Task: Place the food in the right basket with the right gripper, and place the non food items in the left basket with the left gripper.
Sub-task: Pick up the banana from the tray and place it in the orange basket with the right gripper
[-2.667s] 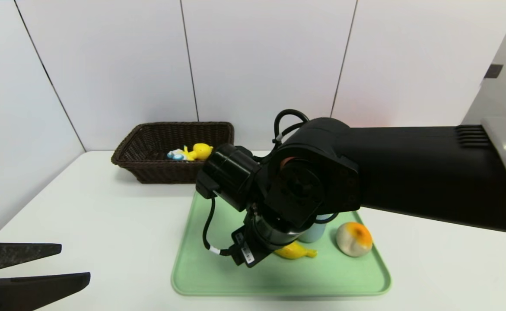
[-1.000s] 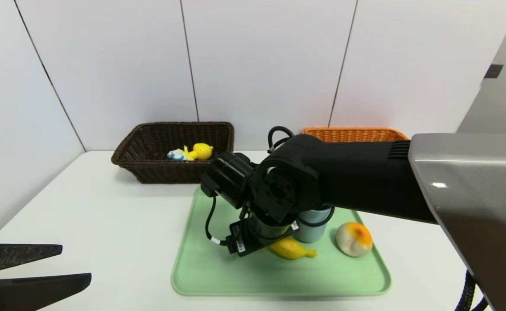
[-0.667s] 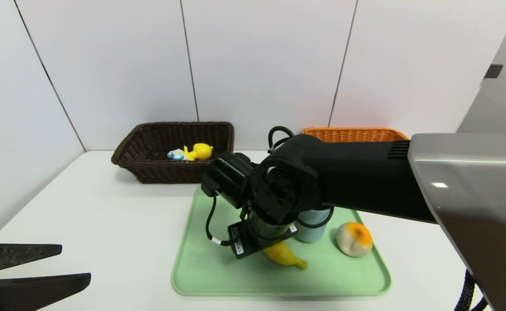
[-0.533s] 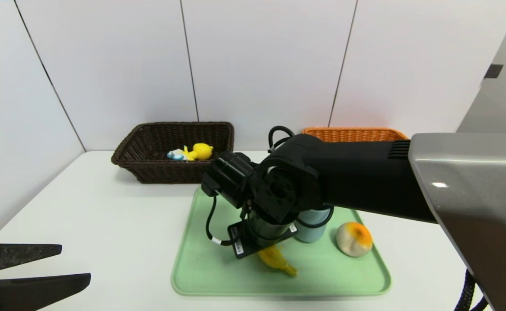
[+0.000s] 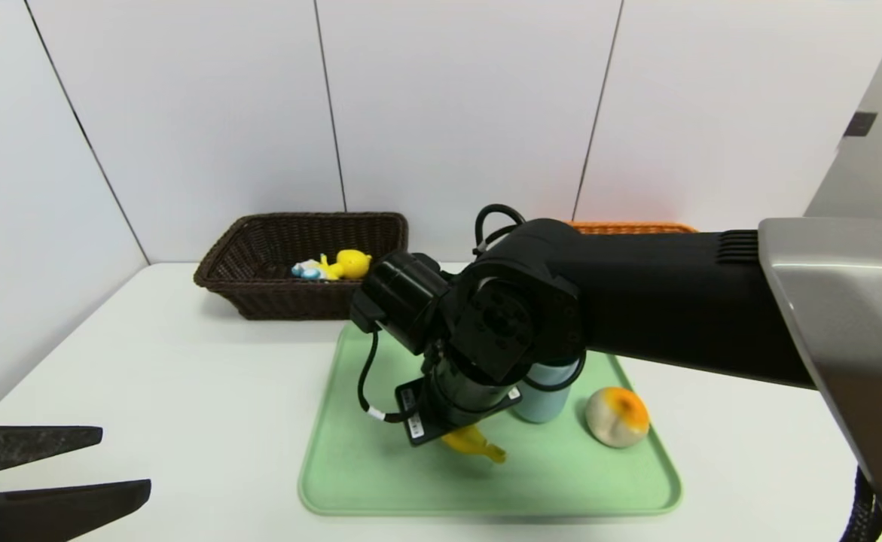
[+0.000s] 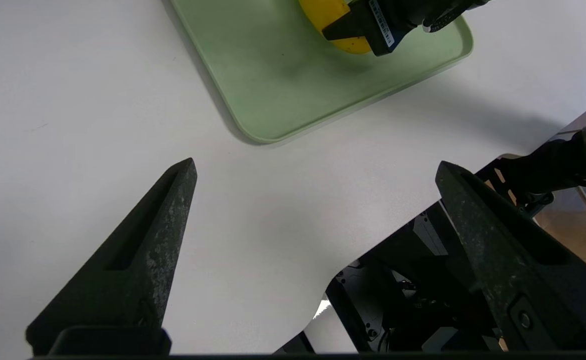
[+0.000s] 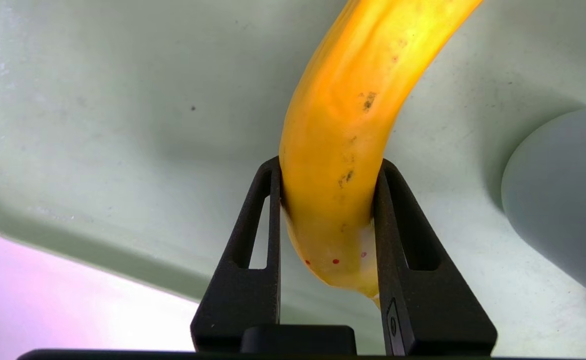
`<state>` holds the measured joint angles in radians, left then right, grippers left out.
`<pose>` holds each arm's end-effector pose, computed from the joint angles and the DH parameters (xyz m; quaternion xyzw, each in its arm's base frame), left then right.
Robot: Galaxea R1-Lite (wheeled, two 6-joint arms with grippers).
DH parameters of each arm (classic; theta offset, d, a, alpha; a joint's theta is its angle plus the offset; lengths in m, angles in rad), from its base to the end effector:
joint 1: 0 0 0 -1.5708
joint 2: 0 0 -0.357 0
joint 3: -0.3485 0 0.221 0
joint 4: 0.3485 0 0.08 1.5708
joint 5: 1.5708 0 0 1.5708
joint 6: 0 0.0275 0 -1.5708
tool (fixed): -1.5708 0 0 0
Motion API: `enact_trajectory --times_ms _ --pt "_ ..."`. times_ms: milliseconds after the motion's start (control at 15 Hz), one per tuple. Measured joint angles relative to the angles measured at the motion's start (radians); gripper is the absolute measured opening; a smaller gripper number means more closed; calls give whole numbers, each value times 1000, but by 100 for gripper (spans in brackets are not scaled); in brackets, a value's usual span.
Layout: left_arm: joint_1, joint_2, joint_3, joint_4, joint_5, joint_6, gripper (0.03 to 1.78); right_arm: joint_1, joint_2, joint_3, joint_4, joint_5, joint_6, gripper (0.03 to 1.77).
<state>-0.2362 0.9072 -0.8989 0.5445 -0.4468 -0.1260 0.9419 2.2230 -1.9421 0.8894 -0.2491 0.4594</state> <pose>0.0727 -0.0297 0.3000 -0.0857 0.2911 -0.3045 0.9029 0.2871 0.3832 0.2004 -0.1231 0.5097 0.1715 0.8341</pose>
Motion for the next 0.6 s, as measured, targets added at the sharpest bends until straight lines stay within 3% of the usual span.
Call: enact_trajectory --times_ms 600 --pt "0 -53 1 3 0 0 169 78 -134 -4 -73 -9 -69 52"
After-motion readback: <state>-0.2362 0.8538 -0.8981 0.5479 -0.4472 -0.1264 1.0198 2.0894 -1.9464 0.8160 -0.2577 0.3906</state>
